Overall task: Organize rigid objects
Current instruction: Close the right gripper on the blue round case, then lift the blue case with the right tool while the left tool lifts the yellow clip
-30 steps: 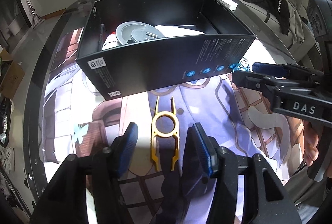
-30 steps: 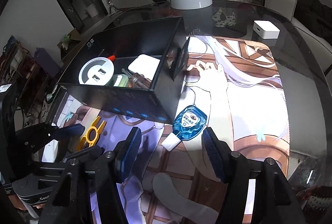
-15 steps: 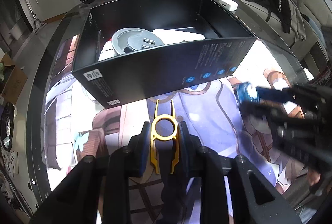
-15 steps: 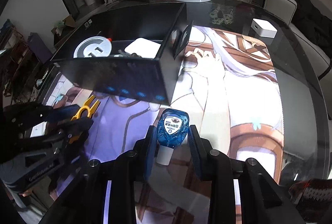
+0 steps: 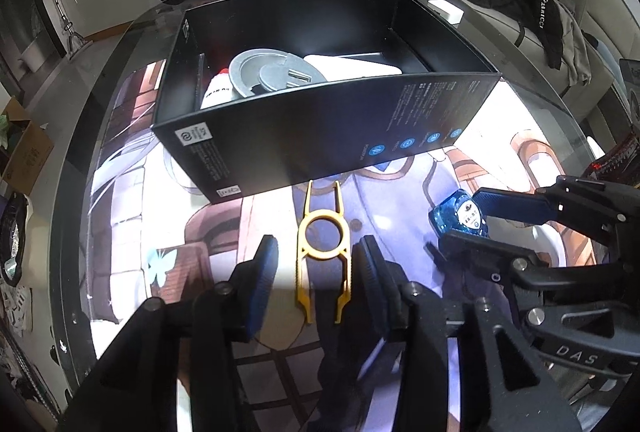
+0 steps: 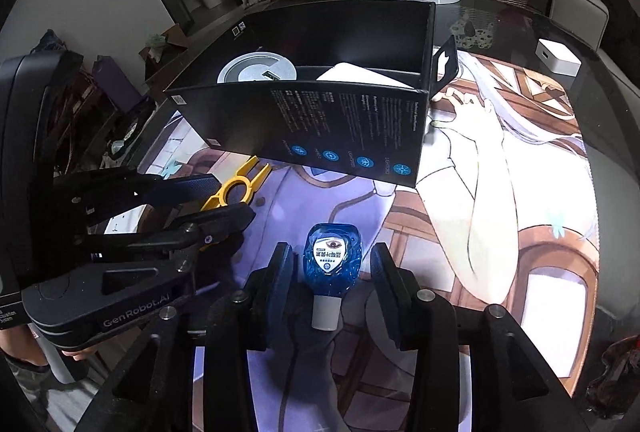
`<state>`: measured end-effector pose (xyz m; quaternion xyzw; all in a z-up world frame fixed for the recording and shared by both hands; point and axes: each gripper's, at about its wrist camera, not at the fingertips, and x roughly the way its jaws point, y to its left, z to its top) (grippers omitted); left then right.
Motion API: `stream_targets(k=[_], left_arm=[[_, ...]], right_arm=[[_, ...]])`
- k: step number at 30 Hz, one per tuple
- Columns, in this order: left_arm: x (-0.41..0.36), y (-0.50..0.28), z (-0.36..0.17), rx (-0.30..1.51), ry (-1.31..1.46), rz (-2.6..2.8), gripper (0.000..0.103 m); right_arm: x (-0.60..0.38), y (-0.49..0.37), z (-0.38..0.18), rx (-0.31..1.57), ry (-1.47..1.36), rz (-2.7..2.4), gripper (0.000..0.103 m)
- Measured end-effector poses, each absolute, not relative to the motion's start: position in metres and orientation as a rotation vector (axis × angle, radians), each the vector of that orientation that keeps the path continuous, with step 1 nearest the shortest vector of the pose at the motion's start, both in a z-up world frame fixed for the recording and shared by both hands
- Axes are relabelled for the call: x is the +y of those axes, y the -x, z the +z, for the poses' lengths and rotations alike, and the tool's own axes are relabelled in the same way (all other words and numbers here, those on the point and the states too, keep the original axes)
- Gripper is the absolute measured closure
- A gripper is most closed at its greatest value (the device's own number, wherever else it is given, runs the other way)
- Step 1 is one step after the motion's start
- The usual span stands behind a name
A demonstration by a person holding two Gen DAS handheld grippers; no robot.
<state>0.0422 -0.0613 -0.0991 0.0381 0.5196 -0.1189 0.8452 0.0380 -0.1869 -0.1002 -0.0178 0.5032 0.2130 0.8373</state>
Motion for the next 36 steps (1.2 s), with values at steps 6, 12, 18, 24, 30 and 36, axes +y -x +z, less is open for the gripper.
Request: stream_targets(k=[6, 12, 18, 24, 30, 36], left_arm=[[-0.061, -0.042, -0.099, 1.1, -0.089, -0.246, 0.061], [-0.059, -0.04, -0.099, 1.101, -0.099, -0.248, 0.061], [-0.06, -0.042, -0.1, 1.101, -0.1, -0.24, 0.061], [-0.063, -0.044, -0.1, 1.098, -0.104, -0.235, 0.063], [-0.069, -0.044, -0.099, 1.09, -0.133, -0.249, 0.079], [-0.073, -0.04, -0.093, 1.048, -0.158, -0.254, 0.079]], right_arm=[[-0.184, -0.042, -0.1, 1.064, 0.04, 0.444, 0.057], [-0.173, -0.044, -0.102, 1.055, 0.079, 0.431, 0.056], [-0.164, -0.04, -0.104, 1.043, 0.15, 0.419, 0.056], [-0.162, -0.036, -0.106, 1.039, 0.162, 0.412, 0.058], [-0.16, -0.032, -0.107, 1.039, 0.204, 0.406, 0.073], [-0.166, -0.031, -0.107, 1.043, 0.166, 0.422, 0.073]])
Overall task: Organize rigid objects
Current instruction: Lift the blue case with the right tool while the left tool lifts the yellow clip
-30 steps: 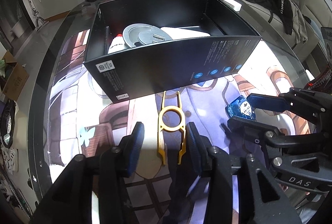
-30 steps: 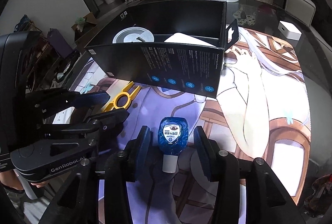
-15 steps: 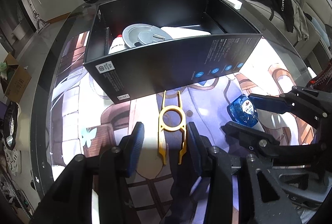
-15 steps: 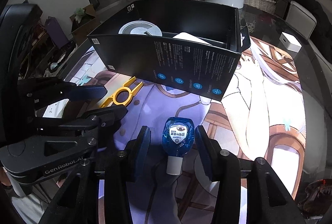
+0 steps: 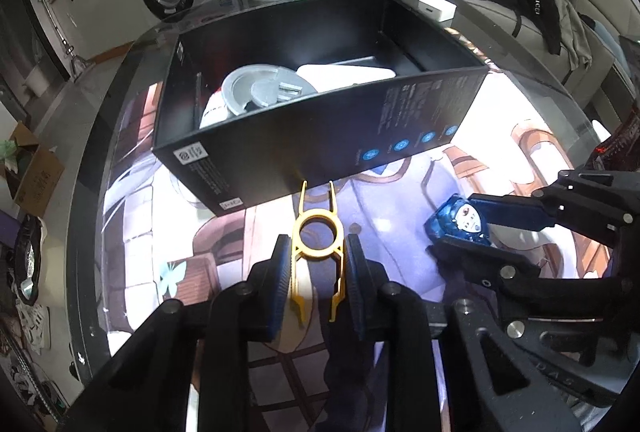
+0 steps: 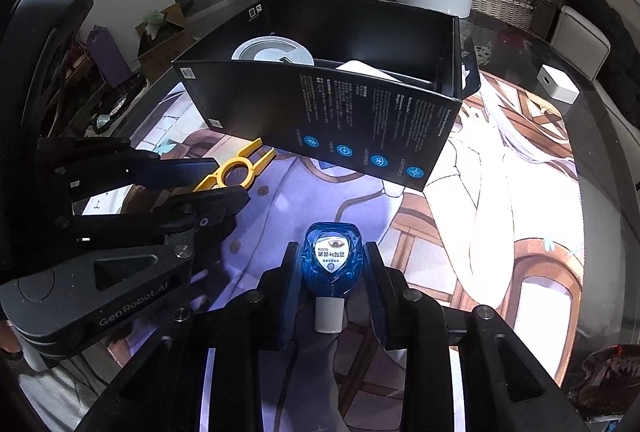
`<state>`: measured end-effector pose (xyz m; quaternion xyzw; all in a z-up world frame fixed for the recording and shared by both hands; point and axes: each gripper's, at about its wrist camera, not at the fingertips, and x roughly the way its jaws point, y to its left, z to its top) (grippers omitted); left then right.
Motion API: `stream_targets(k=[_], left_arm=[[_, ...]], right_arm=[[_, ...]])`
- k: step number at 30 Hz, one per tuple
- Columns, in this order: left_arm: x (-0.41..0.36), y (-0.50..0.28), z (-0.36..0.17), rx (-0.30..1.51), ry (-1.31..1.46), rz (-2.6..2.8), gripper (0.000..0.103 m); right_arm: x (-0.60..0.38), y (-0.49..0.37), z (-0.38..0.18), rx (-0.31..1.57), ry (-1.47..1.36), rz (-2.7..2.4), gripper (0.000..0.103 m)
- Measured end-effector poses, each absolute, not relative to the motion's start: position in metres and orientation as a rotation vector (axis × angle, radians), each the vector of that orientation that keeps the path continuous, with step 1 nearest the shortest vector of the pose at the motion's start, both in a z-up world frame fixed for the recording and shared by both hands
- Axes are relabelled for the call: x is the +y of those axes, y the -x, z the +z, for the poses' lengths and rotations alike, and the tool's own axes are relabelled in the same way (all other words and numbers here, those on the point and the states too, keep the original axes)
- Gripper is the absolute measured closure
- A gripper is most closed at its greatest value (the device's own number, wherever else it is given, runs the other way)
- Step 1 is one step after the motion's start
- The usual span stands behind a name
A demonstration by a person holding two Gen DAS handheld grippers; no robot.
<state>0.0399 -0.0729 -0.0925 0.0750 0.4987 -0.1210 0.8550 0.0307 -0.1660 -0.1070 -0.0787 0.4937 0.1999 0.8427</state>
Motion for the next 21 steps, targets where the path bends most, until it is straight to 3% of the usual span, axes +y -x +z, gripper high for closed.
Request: stream_targets(k=[7, 21], left_arm=[[-0.067, -0.031, -0.069, 0.961, -0.096, -0.294, 0.079], [-0.057, 0.006, 0.001, 0.535, -0.089, -0.262, 0.079]], right_arm=[[-0.177, -0.026, -0.086, 0.949, 0.122, 0.436, 0.073], [-0.18, 0.007, -0.022, 0.602, 0.098, 0.434, 0.073]])
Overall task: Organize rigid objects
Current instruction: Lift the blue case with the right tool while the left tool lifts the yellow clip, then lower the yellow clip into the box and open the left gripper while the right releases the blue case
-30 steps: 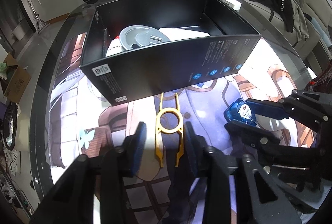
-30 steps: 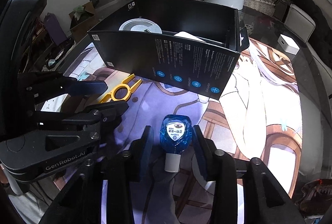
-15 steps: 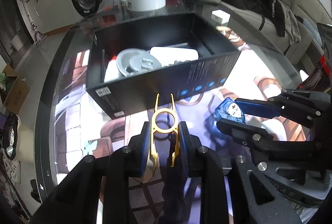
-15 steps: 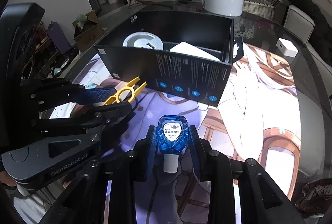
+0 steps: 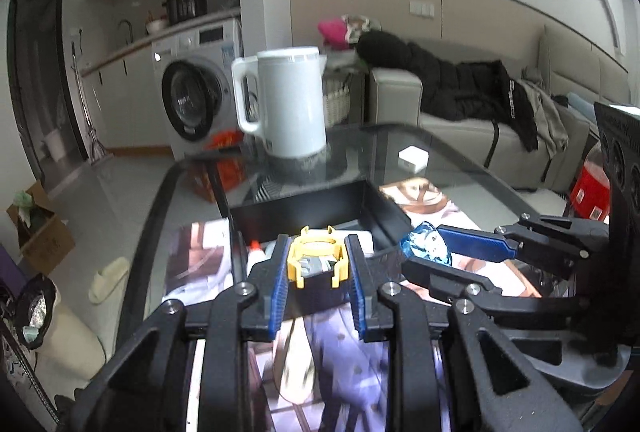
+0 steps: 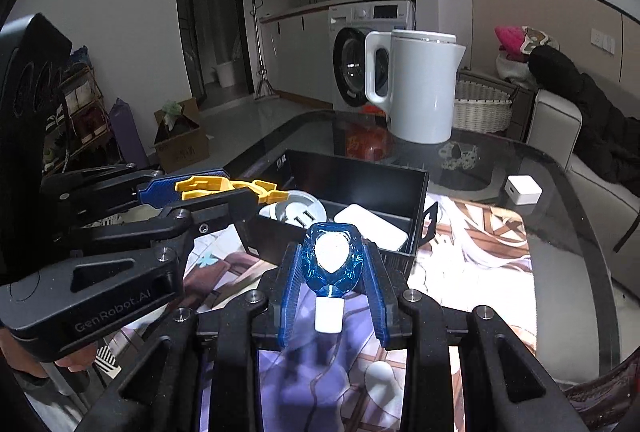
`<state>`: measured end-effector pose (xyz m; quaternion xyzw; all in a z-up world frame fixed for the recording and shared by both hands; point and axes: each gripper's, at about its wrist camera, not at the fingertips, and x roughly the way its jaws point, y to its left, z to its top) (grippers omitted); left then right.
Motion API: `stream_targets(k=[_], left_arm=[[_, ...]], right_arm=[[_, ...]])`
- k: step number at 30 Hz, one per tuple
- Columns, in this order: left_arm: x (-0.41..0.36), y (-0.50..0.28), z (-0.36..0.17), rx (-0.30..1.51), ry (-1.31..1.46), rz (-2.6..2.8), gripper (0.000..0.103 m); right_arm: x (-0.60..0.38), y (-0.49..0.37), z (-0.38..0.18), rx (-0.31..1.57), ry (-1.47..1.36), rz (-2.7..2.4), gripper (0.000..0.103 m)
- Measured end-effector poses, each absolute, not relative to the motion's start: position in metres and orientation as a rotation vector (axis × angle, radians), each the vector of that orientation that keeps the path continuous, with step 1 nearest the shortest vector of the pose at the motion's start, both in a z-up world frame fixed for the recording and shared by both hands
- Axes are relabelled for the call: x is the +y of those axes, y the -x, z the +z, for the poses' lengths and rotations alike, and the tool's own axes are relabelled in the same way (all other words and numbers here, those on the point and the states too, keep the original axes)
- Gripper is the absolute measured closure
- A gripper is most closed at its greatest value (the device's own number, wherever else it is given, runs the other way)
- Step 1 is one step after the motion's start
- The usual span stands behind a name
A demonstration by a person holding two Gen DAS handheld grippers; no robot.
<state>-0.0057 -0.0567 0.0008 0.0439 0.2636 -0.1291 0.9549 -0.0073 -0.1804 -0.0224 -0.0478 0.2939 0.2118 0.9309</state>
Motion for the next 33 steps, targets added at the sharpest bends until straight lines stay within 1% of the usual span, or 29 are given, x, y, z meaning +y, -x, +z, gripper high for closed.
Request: stream_targets(k=[8, 11, 23, 33], left_arm=[[-0.046, 0.032, 0.027, 0.337, -0.077, -0.203, 0.079], [-0.043, 0.035, 0.032, 0.305, -0.07, -0.194, 0.079], [-0.035, 0.034, 0.039, 0.291, -0.033, -0.204, 0.079], [-0.026, 0.005, 0.041, 0.299, 0.041, -0.188, 0.079]], right_arm=[[-0.177, 0.05, 0.016, 0.314, 0.135, 0.404, 0.073], [-0.178, 0.064, 0.026, 0.233, 0.147, 0.392, 0.073], [-0.18, 0.059, 0.034, 0.242, 0.118, 0.395, 0.073], [-0.165, 0.029, 0.044, 0.24, 0.074, 0.405, 0.073]])
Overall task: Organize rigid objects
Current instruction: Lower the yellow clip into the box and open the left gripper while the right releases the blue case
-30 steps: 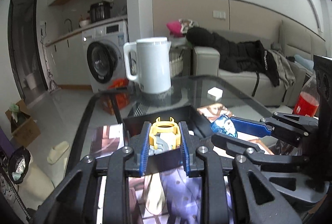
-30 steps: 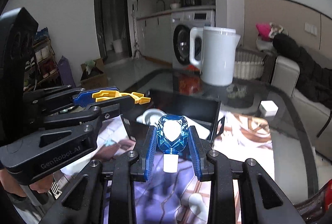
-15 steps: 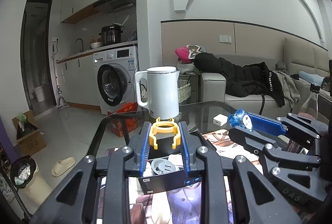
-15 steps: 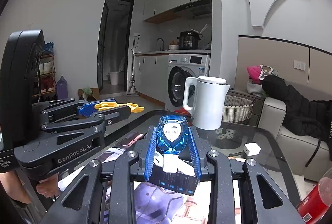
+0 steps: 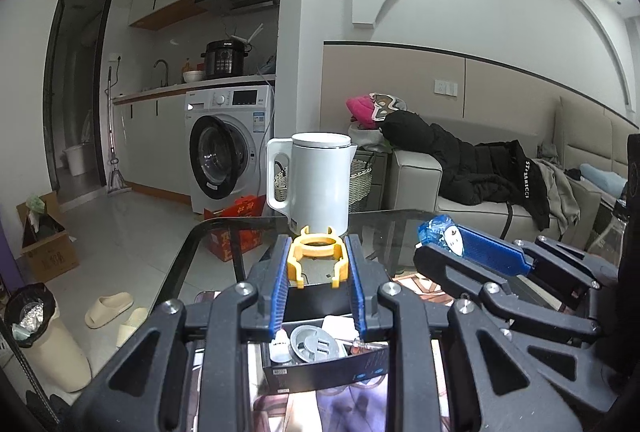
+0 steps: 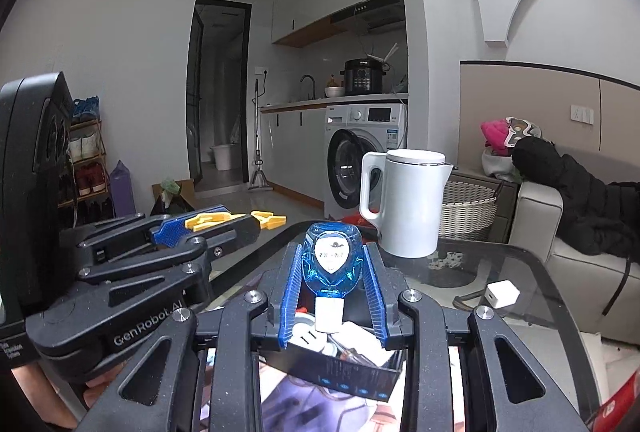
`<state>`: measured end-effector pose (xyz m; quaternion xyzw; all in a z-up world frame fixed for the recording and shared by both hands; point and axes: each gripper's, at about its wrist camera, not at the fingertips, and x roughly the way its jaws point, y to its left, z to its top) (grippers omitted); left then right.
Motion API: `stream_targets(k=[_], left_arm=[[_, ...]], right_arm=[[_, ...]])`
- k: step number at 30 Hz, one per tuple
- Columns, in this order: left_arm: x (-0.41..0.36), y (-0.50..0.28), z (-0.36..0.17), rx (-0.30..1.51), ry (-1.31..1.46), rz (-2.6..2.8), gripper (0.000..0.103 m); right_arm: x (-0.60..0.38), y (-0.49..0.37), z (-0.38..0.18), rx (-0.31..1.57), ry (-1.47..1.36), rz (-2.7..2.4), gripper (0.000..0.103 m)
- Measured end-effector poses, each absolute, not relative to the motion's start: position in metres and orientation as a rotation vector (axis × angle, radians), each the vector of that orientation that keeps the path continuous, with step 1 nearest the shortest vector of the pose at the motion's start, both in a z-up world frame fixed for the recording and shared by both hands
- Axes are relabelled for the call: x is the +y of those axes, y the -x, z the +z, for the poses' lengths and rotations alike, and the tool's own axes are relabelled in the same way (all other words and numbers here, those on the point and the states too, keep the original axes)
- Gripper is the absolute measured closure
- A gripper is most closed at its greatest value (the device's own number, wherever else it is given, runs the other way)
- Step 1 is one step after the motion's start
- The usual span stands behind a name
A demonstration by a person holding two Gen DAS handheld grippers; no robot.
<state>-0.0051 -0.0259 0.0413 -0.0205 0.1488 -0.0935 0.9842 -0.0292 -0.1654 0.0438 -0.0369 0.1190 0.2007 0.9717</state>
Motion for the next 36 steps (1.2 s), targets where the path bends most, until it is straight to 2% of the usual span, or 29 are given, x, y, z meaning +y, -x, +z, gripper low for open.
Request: stream_targets(k=[23, 29, 36], left_arm=[[-0.023, -0.058, 0.014, 0.43, 0.094, -0.212, 0.079], [-0.031, -0.079, -0.006, 0.569, 0.061, -0.182, 0.079], [-0.038, -0.103, -0.049, 0.825, 0.059, -0.202, 0.079]], right_arm=[[-0.162, -0.044, 0.028, 0.334, 0.019, 0.388, 0.073], [-0.162, -0.063, 0.018, 0.433, 0.017, 0.388, 0.073], [-0.164, -0.095, -0.019, 0.696, -0.002, 0.417, 0.073]])
